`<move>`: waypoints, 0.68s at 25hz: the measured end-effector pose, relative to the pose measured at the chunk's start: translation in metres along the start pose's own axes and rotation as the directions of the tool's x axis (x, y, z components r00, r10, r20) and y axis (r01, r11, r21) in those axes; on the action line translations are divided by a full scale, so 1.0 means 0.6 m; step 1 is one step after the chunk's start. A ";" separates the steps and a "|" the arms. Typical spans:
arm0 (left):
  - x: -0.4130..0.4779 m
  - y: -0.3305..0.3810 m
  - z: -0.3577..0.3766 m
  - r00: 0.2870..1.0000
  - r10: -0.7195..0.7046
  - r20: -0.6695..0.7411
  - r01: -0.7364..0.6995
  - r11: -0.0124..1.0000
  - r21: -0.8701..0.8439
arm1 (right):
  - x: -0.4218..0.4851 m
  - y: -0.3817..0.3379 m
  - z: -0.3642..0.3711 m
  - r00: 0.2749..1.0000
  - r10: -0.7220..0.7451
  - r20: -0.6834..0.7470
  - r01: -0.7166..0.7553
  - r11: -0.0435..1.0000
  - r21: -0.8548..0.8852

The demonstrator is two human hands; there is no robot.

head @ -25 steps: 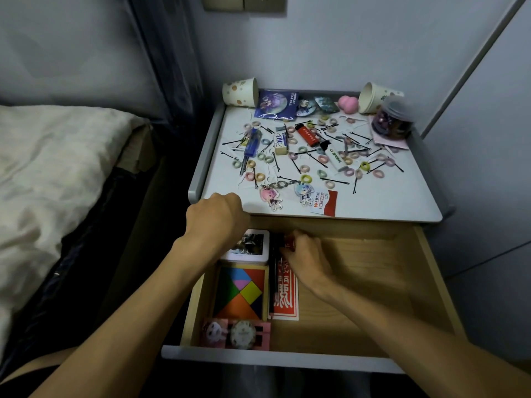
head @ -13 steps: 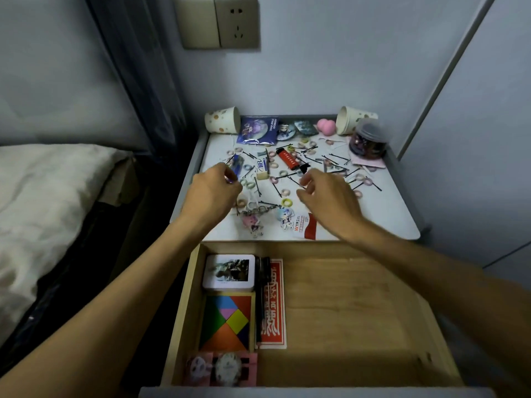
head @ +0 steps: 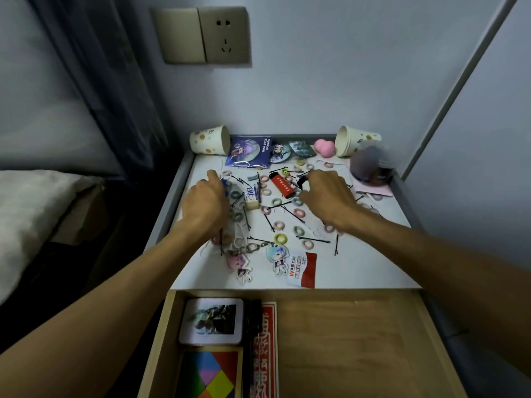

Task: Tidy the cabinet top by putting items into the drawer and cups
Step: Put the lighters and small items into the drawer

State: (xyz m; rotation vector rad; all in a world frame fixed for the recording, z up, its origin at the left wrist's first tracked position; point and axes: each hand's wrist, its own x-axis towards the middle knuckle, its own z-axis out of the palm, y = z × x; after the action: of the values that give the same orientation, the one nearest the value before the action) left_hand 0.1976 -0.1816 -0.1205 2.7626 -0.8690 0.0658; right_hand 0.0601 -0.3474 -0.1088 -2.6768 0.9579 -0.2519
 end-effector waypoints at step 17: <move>-0.070 0.002 -0.091 0.982 -0.089 0.165 0.183 0.644 -0.743 | 0.030 -0.088 -0.011 0.997 0.028 -0.065 -0.030 0.999 -0.028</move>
State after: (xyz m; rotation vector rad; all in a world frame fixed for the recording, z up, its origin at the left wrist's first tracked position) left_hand 0.1644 -0.1456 -0.0721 2.0160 -0.5214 -0.4041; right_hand 0.1035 -0.3217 -0.0841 -2.6936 1.0264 -0.3227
